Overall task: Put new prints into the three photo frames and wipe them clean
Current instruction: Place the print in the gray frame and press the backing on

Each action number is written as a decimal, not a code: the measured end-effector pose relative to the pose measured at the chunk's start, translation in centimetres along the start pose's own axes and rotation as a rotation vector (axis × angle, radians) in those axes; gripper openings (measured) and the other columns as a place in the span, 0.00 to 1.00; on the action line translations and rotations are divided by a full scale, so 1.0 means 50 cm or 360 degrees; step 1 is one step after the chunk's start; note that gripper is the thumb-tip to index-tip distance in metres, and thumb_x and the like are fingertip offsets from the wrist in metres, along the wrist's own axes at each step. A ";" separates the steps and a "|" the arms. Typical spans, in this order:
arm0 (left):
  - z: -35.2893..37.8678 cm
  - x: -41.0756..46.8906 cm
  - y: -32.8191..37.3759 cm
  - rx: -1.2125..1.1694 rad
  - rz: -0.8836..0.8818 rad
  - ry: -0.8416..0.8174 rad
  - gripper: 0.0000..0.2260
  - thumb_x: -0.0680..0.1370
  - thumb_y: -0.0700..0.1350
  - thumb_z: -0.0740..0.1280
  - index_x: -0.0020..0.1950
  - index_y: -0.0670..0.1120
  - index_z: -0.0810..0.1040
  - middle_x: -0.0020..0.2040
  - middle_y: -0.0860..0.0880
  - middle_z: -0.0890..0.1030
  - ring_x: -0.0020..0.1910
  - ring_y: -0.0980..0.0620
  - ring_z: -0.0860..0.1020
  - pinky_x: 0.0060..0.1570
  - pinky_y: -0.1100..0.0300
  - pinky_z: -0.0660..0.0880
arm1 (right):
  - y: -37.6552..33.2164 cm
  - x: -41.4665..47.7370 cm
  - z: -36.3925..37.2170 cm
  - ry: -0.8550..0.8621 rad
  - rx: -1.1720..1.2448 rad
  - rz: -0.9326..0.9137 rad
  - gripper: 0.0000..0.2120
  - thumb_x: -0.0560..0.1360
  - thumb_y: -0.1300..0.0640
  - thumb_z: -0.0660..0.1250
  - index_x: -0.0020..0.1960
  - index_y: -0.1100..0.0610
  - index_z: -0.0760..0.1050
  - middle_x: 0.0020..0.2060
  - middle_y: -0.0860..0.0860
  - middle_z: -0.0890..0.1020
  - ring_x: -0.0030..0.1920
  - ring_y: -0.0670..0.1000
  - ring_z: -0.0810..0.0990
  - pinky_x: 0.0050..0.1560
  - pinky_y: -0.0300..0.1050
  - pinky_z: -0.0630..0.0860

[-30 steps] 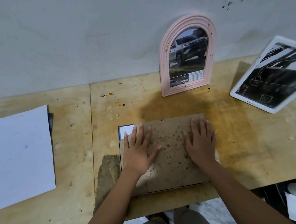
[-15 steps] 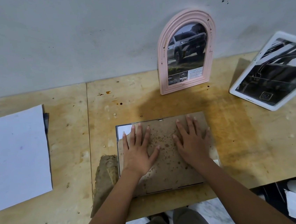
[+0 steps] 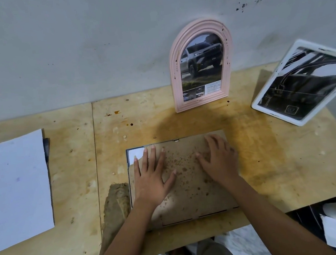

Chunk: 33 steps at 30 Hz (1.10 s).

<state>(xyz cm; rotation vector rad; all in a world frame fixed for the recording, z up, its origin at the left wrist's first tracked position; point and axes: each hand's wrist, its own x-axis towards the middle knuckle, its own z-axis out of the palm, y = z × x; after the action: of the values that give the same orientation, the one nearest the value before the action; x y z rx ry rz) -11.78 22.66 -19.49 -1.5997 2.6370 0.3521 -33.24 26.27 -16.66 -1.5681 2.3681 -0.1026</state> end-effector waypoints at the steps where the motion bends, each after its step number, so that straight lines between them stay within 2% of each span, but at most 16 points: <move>1: -0.002 -0.001 -0.001 -0.0032 -0.0013 0.0020 0.33 0.77 0.67 0.42 0.77 0.50 0.50 0.78 0.46 0.50 0.76 0.47 0.46 0.72 0.44 0.44 | 0.008 -0.003 -0.001 0.0042 0.0082 0.0065 0.31 0.76 0.37 0.54 0.74 0.51 0.56 0.74 0.52 0.57 0.73 0.54 0.55 0.70 0.55 0.54; 4: -0.014 -0.015 -0.008 -0.0249 -0.0122 0.0129 0.35 0.76 0.68 0.46 0.77 0.50 0.48 0.77 0.49 0.46 0.76 0.51 0.42 0.73 0.51 0.40 | 0.019 -0.020 0.018 0.0132 0.0229 0.0112 0.29 0.78 0.42 0.54 0.75 0.55 0.56 0.75 0.53 0.55 0.76 0.54 0.50 0.73 0.55 0.46; 6: -0.025 -0.035 -0.010 -0.0416 -0.0247 0.0216 0.32 0.78 0.64 0.48 0.77 0.49 0.48 0.77 0.50 0.47 0.76 0.52 0.44 0.74 0.53 0.44 | 0.008 -0.029 0.029 0.0242 0.0266 0.0029 0.28 0.78 0.44 0.49 0.73 0.57 0.60 0.74 0.55 0.60 0.75 0.54 0.52 0.73 0.56 0.45; 9: -0.050 -0.073 -0.009 -0.0638 -0.0483 0.0425 0.25 0.81 0.51 0.52 0.76 0.44 0.57 0.76 0.45 0.59 0.75 0.48 0.55 0.73 0.51 0.56 | -0.032 -0.041 0.042 0.0314 0.0325 -0.0176 0.28 0.76 0.47 0.46 0.71 0.59 0.65 0.72 0.55 0.65 0.74 0.54 0.55 0.74 0.58 0.46; 12: -0.063 -0.101 -0.033 -0.0813 -0.0825 0.0444 0.19 0.80 0.47 0.57 0.71 0.45 0.66 0.68 0.45 0.70 0.67 0.47 0.67 0.64 0.52 0.65 | -0.093 -0.057 0.060 0.0203 0.0469 -0.0538 0.24 0.77 0.50 0.50 0.70 0.57 0.68 0.70 0.54 0.69 0.72 0.51 0.59 0.73 0.60 0.54; 14: -0.061 -0.107 -0.056 -0.0911 -0.0836 0.0383 0.17 0.78 0.45 0.62 0.67 0.47 0.71 0.61 0.46 0.75 0.61 0.47 0.71 0.59 0.52 0.70 | -0.134 -0.065 0.075 0.0126 0.0398 -0.0839 0.21 0.77 0.51 0.52 0.67 0.54 0.71 0.67 0.52 0.73 0.70 0.50 0.63 0.71 0.56 0.54; 16: -0.059 -0.104 -0.076 -0.1023 -0.0781 0.0304 0.16 0.76 0.44 0.66 0.64 0.46 0.75 0.57 0.46 0.77 0.57 0.47 0.74 0.55 0.54 0.72 | -0.163 -0.067 0.092 0.0066 0.0176 -0.1006 0.20 0.77 0.49 0.53 0.65 0.49 0.73 0.65 0.49 0.75 0.69 0.50 0.66 0.68 0.56 0.49; 19: -0.065 -0.089 -0.096 -0.1175 -0.0818 0.0230 0.16 0.72 0.44 0.72 0.60 0.46 0.78 0.51 0.48 0.78 0.51 0.50 0.76 0.50 0.61 0.71 | -0.176 -0.071 0.109 -0.0027 -0.0057 -0.1000 0.19 0.78 0.44 0.50 0.67 0.42 0.68 0.69 0.46 0.70 0.71 0.50 0.62 0.68 0.62 0.42; 21: -0.071 -0.082 -0.102 -0.1316 -0.0860 0.0225 0.16 0.70 0.42 0.74 0.56 0.47 0.80 0.47 0.49 0.78 0.47 0.51 0.76 0.47 0.62 0.70 | -0.176 -0.073 0.115 -0.0082 -0.0102 -0.0960 0.20 0.79 0.42 0.47 0.70 0.40 0.63 0.72 0.44 0.64 0.74 0.50 0.58 0.68 0.65 0.40; 24: -0.067 -0.080 -0.106 -0.1534 -0.0881 0.0260 0.13 0.68 0.39 0.75 0.49 0.52 0.80 0.41 0.49 0.77 0.41 0.51 0.76 0.43 0.59 0.72 | -0.177 -0.076 0.118 -0.0115 -0.0187 -0.0946 0.22 0.80 0.41 0.42 0.72 0.40 0.59 0.74 0.43 0.60 0.75 0.49 0.55 0.68 0.66 0.41; 26: -0.058 -0.081 -0.104 -0.1520 -0.0881 0.0268 0.11 0.69 0.40 0.74 0.47 0.53 0.80 0.41 0.51 0.76 0.41 0.51 0.76 0.43 0.58 0.73 | -0.176 -0.076 0.119 -0.0125 -0.0212 -0.0948 0.23 0.80 0.41 0.40 0.72 0.40 0.58 0.74 0.43 0.59 0.75 0.49 0.55 0.68 0.65 0.41; 30: -0.058 -0.081 -0.096 -0.1294 -0.0847 0.0300 0.09 0.73 0.44 0.71 0.53 0.51 0.82 0.42 0.50 0.75 0.43 0.51 0.75 0.45 0.55 0.73 | -0.178 -0.055 0.112 -0.0166 -0.0179 -0.0978 0.26 0.79 0.39 0.35 0.74 0.40 0.54 0.75 0.41 0.54 0.75 0.47 0.50 0.69 0.64 0.36; 33: -0.073 -0.078 -0.080 -0.1165 -0.0790 0.0276 0.13 0.77 0.46 0.66 0.60 0.49 0.78 0.44 0.49 0.72 0.50 0.48 0.72 0.44 0.59 0.66 | -0.184 -0.037 0.102 -0.0164 -0.0178 -0.1028 0.29 0.76 0.37 0.29 0.75 0.42 0.46 0.76 0.41 0.49 0.75 0.45 0.42 0.69 0.63 0.32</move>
<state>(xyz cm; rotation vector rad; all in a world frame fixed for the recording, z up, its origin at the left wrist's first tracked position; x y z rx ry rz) -6.10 23.50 -16.04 -2.4911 2.1955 1.2933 -22.94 24.78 -19.12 -2.2718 1.7330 -0.0236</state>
